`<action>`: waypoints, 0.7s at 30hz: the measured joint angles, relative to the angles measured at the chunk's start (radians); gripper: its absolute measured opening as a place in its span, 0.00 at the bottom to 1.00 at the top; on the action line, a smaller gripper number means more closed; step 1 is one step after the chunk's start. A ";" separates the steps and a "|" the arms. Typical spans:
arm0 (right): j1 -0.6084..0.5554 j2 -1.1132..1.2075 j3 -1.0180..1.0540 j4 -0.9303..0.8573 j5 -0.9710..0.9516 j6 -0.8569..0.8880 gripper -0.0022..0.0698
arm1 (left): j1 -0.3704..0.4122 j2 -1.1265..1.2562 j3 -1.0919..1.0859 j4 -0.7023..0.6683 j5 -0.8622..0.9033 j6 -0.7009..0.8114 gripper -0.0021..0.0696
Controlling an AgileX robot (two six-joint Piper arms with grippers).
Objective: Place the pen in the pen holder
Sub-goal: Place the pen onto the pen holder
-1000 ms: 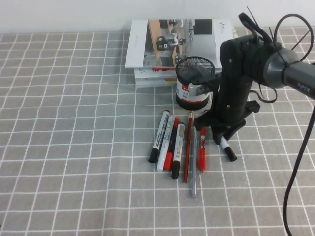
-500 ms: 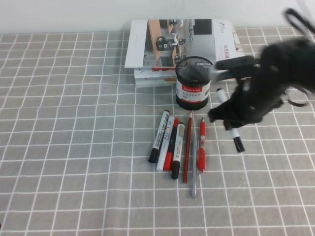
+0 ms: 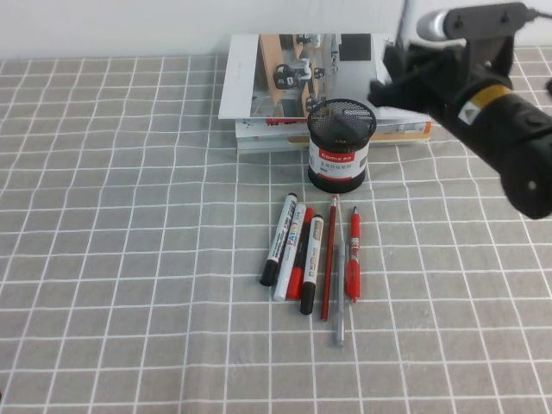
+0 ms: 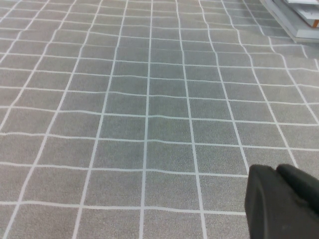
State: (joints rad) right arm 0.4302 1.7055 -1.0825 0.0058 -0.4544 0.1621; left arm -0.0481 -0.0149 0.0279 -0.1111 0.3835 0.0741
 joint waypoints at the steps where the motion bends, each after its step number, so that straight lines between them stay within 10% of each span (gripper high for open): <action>1: 0.000 0.024 -0.012 -0.021 -0.045 0.002 0.17 | 0.000 0.000 0.000 0.000 0.000 0.000 0.02; 13: 0.002 0.319 -0.235 -0.078 -0.108 0.002 0.18 | 0.000 0.000 0.000 0.000 0.000 0.000 0.02; 21: 0.002 0.328 -0.237 -0.079 -0.070 0.002 0.50 | 0.000 0.000 0.000 0.000 0.000 0.000 0.02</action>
State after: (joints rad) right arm 0.4317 2.0332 -1.3193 -0.0732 -0.5243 0.1636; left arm -0.0481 -0.0149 0.0279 -0.1111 0.3835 0.0741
